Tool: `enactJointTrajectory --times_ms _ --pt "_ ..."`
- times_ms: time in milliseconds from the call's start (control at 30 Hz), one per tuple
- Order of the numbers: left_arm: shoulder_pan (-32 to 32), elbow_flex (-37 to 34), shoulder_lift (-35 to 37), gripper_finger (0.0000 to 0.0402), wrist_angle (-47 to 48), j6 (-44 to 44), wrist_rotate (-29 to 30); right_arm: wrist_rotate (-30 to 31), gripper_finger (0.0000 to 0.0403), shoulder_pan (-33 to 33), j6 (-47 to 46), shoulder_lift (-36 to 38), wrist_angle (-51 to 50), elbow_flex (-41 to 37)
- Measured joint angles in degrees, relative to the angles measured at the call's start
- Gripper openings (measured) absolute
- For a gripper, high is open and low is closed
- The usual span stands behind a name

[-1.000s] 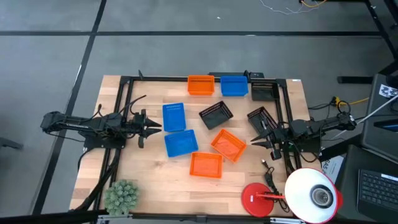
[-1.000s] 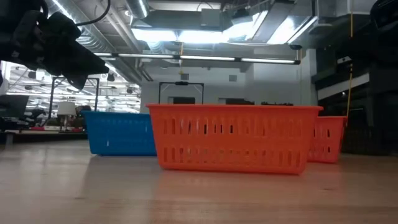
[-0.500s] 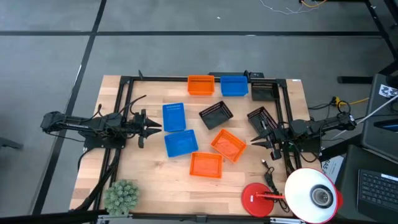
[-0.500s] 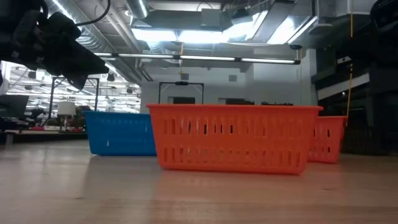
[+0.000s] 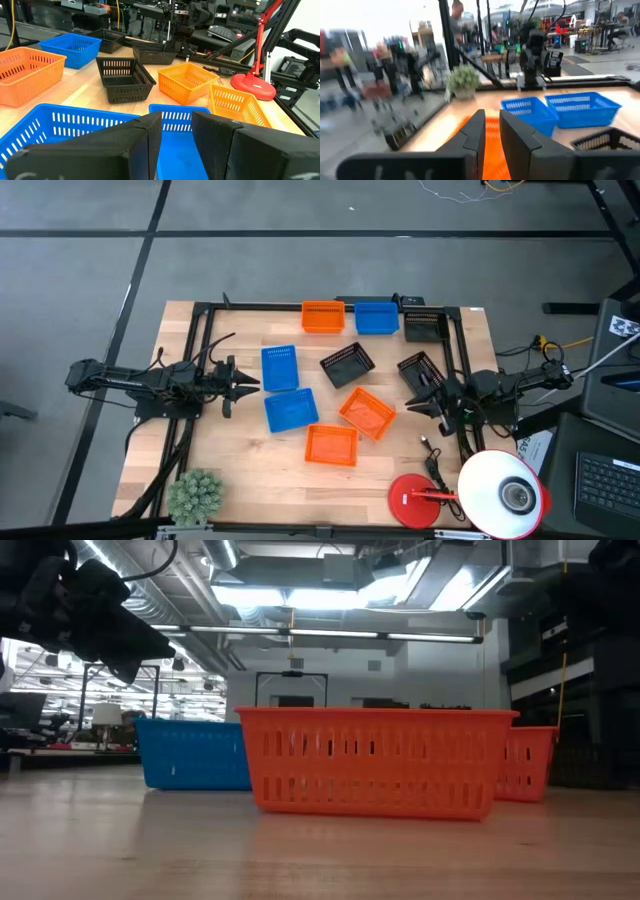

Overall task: Stack baskets by color
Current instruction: Stack the bottom right black bin on top of the top black bin

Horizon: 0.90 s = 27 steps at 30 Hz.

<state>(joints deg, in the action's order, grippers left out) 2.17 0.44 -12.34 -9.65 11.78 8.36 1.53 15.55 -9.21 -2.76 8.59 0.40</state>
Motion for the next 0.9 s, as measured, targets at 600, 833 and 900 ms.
enactJointTrajectory --times_ms 600,833,900 --pt "-0.01 -0.01 0.00 0.0098 -13.32 7.32 1.80 4.37 0.0059 0.02 -5.56 -0.03 13.34 0.37" --pt "0.00 -0.02 0.00 0.0098 -16.75 4.13 10.10 41.59 0.0059 0.00 0.59 -2.48 -16.02 19.53" --pt "-0.02 -0.02 -0.01 0.0098 -16.14 4.12 12.45 53.58 0.0059 -0.04 -11.14 -5.26 -33.96 26.56"
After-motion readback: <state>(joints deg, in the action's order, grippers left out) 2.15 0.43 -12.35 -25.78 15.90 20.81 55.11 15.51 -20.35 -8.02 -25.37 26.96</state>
